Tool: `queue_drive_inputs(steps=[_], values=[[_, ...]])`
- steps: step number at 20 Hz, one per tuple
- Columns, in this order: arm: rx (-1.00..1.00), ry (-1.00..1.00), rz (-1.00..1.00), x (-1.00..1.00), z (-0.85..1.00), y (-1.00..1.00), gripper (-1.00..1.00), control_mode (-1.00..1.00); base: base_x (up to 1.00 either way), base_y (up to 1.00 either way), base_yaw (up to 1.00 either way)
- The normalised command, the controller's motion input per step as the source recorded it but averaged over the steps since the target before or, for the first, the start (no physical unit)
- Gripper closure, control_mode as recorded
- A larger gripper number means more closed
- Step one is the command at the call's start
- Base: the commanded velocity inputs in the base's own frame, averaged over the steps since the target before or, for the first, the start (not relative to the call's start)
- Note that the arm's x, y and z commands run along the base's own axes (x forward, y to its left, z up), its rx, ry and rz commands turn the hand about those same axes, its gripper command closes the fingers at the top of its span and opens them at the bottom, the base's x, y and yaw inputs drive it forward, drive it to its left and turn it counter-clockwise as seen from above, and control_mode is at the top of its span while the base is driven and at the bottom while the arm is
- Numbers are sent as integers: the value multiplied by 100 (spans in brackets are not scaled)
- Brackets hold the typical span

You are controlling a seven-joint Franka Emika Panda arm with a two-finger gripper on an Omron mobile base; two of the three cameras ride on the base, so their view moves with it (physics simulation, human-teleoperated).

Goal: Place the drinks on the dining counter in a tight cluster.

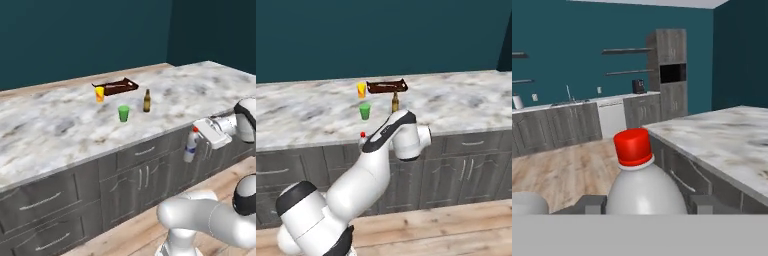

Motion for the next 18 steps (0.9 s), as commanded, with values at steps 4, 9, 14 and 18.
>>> queue_drive_inputs(steps=[4, 9, 14, 18], values=[[0, 0, 0, 0, 0, 0, 100, 100, 100, -100, 0], [0, 0, 0, 0, 0, 0, 100, 100, 100, -76, 9], [0, 0, 0, 0, 0, 0, 100, 100, 95, -61, 29], [0, 0, 0, 0, 0, 0, 100, 100, 15, -6, 24]])
